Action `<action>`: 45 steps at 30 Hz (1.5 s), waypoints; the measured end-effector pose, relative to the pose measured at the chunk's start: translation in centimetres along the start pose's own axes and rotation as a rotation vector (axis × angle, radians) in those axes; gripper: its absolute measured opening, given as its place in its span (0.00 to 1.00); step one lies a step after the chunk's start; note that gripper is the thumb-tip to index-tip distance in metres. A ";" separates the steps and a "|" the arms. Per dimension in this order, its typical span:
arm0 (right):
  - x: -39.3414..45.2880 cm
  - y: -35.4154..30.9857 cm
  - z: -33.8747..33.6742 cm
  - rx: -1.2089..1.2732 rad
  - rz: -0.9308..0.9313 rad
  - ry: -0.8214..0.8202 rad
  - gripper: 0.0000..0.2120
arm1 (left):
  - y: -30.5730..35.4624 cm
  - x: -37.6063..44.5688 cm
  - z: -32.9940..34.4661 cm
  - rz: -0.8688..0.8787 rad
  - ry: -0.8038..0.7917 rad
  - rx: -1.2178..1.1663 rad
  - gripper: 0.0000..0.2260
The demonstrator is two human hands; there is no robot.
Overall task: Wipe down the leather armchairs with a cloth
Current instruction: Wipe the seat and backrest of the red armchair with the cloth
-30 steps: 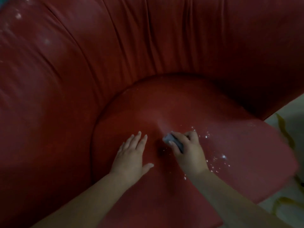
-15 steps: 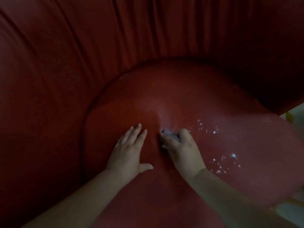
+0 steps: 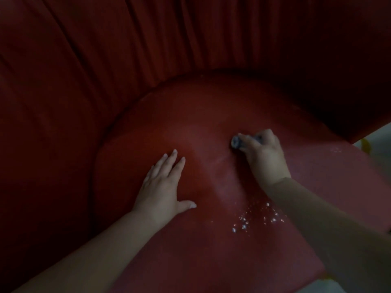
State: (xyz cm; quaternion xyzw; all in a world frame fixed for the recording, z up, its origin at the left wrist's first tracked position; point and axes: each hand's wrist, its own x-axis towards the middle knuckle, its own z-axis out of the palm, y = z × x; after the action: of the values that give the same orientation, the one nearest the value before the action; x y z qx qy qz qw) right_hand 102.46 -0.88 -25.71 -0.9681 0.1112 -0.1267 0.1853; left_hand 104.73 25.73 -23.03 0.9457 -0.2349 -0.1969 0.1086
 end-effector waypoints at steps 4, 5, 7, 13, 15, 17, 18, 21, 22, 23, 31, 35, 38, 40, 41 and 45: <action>-1.9 -2.4 1.2 0.076 -0.223 -0.118 0.03 | 0.0 0.2 0.1 -0.013 -0.019 0.003 0.53; -2.2 -2.5 0.6 0.042 -0.315 -0.214 0.07 | 0.0 0.2 0.0 -0.012 -0.019 0.002 0.53; -1.3 -0.5 -1.0 0.080 -0.158 -0.193 0.12 | 0.1 0.3 0.1 -0.014 -0.022 0.000 0.53; -3.1 -1.0 -2.1 0.222 0.042 -0.255 0.12 | 0.4 0.2 0.0 -0.026 -0.034 0.006 0.53; -3.7 -1.0 -2.2 0.304 -0.085 -0.331 0.13 | 0.5 0.2 -0.2 -0.026 -0.043 0.012 0.52; -2.6 0.8 -2.6 0.229 -0.026 -0.246 0.15 | 0.6 0.1 -0.3 -0.026 -0.050 0.016 0.52; -2.2 1.6 -2.9 0.195 0.060 -0.156 0.15 | 0.6 0.1 -0.3 -0.027 -0.051 0.016 0.52; -3.1 0.5 -3.1 0.305 0.217 -0.099 0.12 | 0.9 0.0 -0.5 -0.035 -0.060 0.018 0.52; -3.8 -0.5 -2.9 0.349 0.184 -0.140 0.11 | 1.0 0.0 -0.5 -0.041 -0.064 0.017 0.52; -4.4 -1.2 -2.8 0.383 0.148 -0.184 0.11 | 1.0 -0.1 -0.6 -0.045 -0.067 0.013 0.51; -1.6 -4.8 -3.8 0.340 0.029 -0.130 0.21 | 0.6 -0.1 -2.5 -0.076 -0.059 -0.020 0.45; 1.6 -6.8 -1.2 0.418 0.014 -0.133 0.24 | -0.8 1.8 -3.4 -0.187 0.056 -0.099 0.41; 4.3 -8.1 0.5 0.469 0.004 -0.128 0.22 | -1.7 3.0 -3.8 -0.230 0.085 -0.119 0.40; 6.1 -8.7 1.3 0.490 -0.012 -0.136 0.22 | -2.4 3.9 -4.1 -0.258 0.101 -0.131 0.40; 6.9 -9.1 1.7 0.504 -0.015 -0.151 0.23 | -2.8 4.2 -4.3 -0.275 0.109 -0.136 0.40; 10.5 -10.7 3.8 0.527 -0.032 -0.215 0.25 | -4.4 5.6 -5.0 -0.312 0.120 -0.152 0.40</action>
State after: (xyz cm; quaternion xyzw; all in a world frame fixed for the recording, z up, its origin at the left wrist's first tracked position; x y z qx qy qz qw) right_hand 115.22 7.30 -22.89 -0.8961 0.0388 -0.0508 0.4392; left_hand 113.15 27.39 -21.62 0.9697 -0.0629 -0.1720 0.1617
